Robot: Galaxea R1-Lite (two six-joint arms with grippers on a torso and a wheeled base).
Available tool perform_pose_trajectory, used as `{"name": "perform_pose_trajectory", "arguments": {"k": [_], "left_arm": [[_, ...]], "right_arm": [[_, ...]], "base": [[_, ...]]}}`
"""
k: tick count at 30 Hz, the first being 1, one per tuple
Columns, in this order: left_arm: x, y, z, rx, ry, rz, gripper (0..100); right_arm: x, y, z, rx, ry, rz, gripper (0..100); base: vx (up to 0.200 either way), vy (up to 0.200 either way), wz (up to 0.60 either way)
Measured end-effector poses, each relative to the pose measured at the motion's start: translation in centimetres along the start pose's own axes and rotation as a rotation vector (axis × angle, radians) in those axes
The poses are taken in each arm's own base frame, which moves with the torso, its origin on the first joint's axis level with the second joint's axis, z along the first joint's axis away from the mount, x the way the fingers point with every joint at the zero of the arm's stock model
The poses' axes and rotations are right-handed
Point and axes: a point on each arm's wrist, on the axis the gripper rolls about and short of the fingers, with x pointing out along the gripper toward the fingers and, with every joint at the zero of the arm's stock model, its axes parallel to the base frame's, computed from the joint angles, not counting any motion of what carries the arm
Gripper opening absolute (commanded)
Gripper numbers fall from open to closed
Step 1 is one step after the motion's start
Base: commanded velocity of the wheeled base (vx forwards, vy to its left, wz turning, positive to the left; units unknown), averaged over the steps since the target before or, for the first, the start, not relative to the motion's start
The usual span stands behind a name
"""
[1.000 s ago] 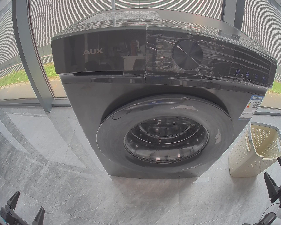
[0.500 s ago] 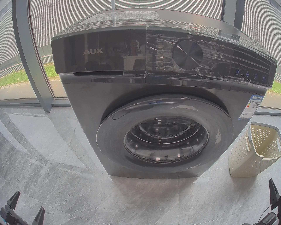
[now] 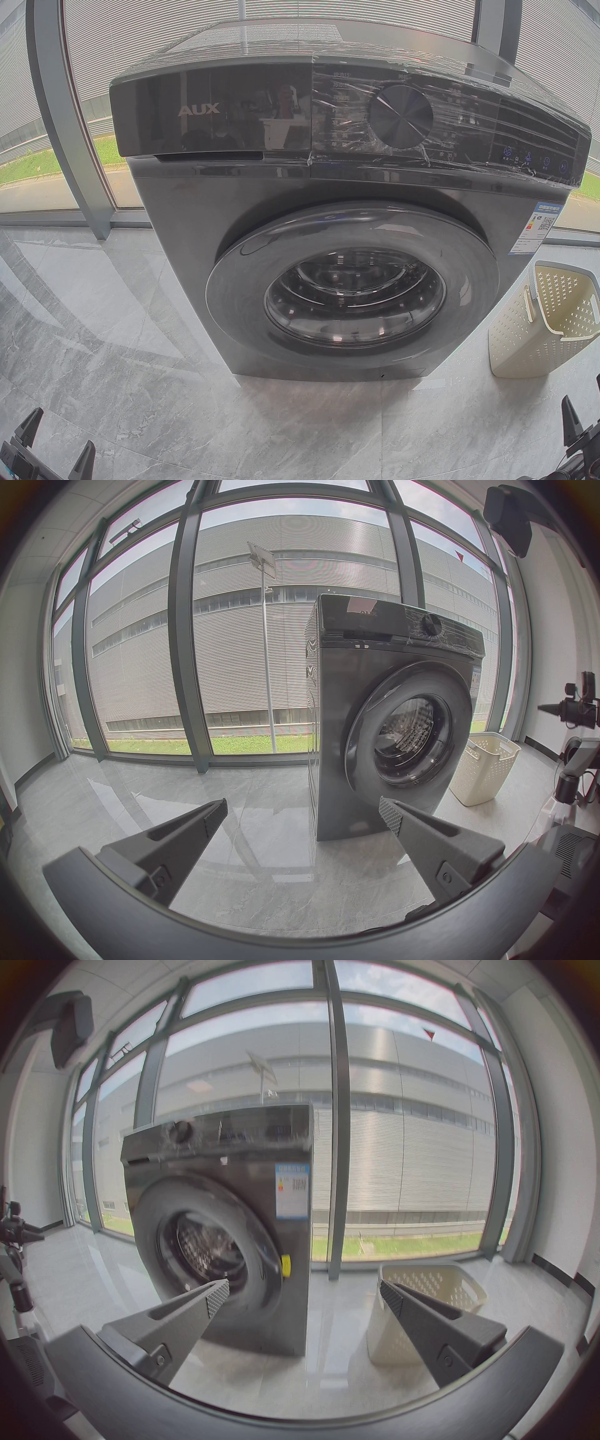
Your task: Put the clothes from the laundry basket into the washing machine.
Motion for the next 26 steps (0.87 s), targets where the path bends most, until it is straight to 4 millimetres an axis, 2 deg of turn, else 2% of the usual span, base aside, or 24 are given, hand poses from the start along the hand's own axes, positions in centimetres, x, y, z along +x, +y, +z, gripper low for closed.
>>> {"name": "perform_pose_trajectory", "arguments": {"k": [5,26], "left_arm": [[0.00,0.00,0.00,-0.003,0.000,0.000,100],[0.00,0.01,0.00,-0.002,0.000,0.000,100]], "right_arm": [[-0.23,-0.03,-1.13,0.025,0.084,-0.014,100],[-0.39,-0.05,-0.92,0.019,0.040,0.011,100]], "base": [[0.000,0.000,0.00],[0.000,0.000,0.00]]}}
